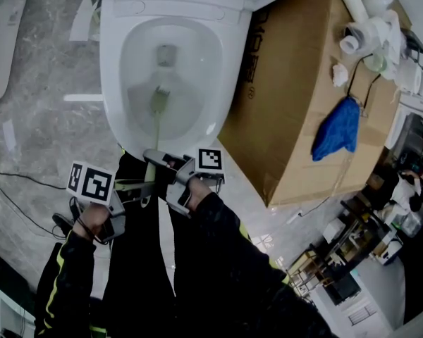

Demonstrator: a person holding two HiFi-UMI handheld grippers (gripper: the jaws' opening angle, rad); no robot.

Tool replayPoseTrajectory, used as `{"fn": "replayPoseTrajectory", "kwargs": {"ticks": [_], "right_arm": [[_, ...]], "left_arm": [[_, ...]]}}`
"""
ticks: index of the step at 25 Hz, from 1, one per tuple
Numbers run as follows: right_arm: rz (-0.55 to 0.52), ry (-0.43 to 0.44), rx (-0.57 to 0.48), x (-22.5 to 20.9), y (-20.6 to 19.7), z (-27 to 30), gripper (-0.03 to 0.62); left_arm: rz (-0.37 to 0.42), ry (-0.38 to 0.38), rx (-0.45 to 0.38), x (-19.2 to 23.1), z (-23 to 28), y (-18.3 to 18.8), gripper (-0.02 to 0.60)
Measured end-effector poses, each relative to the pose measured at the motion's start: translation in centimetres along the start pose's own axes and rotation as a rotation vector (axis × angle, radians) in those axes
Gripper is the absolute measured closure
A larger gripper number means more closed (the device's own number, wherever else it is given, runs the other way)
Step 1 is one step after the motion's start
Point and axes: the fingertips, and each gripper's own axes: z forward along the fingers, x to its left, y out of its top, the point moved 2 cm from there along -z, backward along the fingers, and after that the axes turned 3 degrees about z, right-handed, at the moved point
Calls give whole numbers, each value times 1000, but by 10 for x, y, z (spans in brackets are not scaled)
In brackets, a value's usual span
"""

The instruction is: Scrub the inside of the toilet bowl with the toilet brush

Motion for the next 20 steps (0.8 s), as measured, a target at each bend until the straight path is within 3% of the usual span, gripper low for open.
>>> {"fn": "replayPoseTrajectory", "kwargs": {"ticks": [20], "right_arm": [[-46,71,66,21,6,28,531]], "left_arm": [[22,57,-73,3,-19,23,505]]}}
